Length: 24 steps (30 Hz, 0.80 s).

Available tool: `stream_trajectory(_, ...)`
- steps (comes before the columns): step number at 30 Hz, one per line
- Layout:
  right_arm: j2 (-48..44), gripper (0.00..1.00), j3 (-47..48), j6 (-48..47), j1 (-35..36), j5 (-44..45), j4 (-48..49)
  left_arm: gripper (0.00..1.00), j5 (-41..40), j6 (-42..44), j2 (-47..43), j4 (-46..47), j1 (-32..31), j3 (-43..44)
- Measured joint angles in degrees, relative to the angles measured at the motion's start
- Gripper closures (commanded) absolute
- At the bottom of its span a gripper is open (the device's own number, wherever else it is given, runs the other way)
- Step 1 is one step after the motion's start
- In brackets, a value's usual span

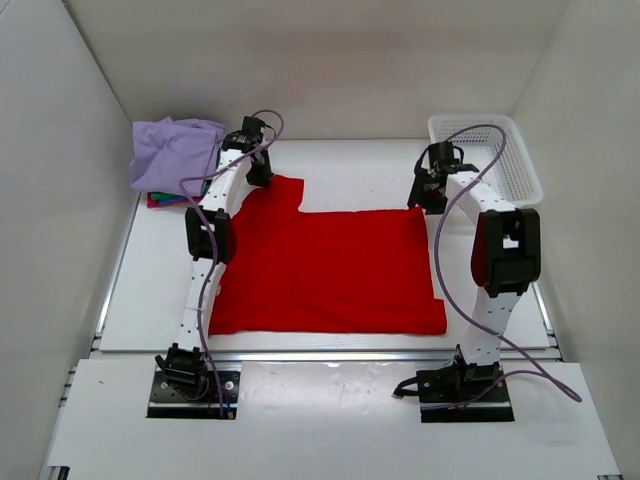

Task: Fold and stack the t-shirts
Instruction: Grap the side of the flattened tshirt furthest away from the robot with both arms

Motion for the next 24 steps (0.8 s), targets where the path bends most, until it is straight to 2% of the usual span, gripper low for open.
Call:
stream_trajectory(8,10.1,0.59,15.3,5.1,1.6,6.2,-3.0,1.0,-0.4,0.9,-2.8,-2.2,0.1,0.0)
stream_trajectory(17,14.3,0.59,16.5,8.9,2.9,9.7,-9.0,1.0,-0.4,0.8,-5.9,-2.6,0.8,0.0)
stream_trajectory(24,14.7,0.59,16.5,9.8,2.9,10.9,-9.7,1.0,0.0,1.0,-6.0,-3.8,1.1,0.0)
